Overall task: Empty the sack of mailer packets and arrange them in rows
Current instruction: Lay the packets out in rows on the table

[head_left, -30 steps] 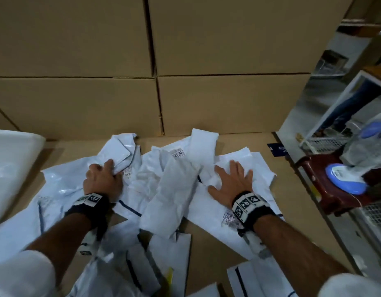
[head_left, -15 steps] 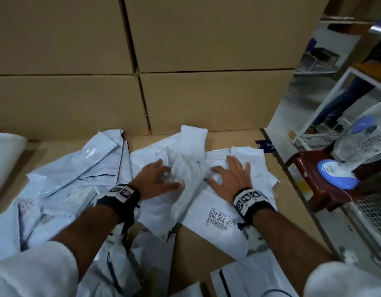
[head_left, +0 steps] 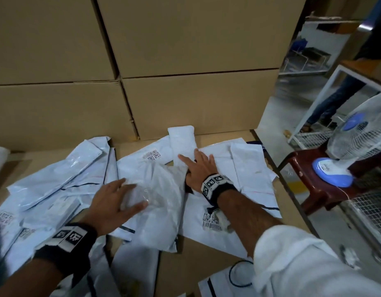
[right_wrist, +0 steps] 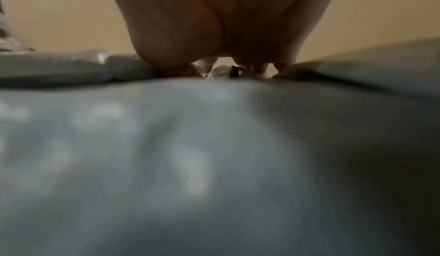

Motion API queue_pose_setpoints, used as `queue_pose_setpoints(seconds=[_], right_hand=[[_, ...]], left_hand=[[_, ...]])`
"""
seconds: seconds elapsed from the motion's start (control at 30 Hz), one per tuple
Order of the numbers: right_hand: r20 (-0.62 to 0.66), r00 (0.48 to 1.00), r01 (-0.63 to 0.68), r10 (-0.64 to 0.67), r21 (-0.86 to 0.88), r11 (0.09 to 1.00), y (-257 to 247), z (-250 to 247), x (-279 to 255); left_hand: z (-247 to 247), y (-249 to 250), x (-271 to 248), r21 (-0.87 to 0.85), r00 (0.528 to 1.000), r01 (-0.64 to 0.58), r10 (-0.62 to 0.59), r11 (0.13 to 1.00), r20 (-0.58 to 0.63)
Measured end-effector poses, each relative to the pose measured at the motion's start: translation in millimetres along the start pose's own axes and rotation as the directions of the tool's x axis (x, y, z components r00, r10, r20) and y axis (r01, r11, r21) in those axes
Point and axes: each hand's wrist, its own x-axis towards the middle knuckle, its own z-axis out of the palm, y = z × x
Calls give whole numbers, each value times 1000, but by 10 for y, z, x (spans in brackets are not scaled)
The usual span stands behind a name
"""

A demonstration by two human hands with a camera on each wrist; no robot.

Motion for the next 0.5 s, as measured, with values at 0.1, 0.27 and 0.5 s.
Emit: queue_pose_setpoints(seconds=[0.1,0.27,0.5], right_hand=[[-5,1000,-16,16,0,1000,-67,10,-62],[18,1000,-20,18,120,993,-349,-5,-527],[252,964,88,-89,15,996,-792,-104,-1203]], left_hand=[[-56,-176,-133,5,988,94,-92,996,-127],[-299,-660,-376,119,885,461,-445,879,-139],[-318,-1027,-602,133,907,295,-321,946,274]])
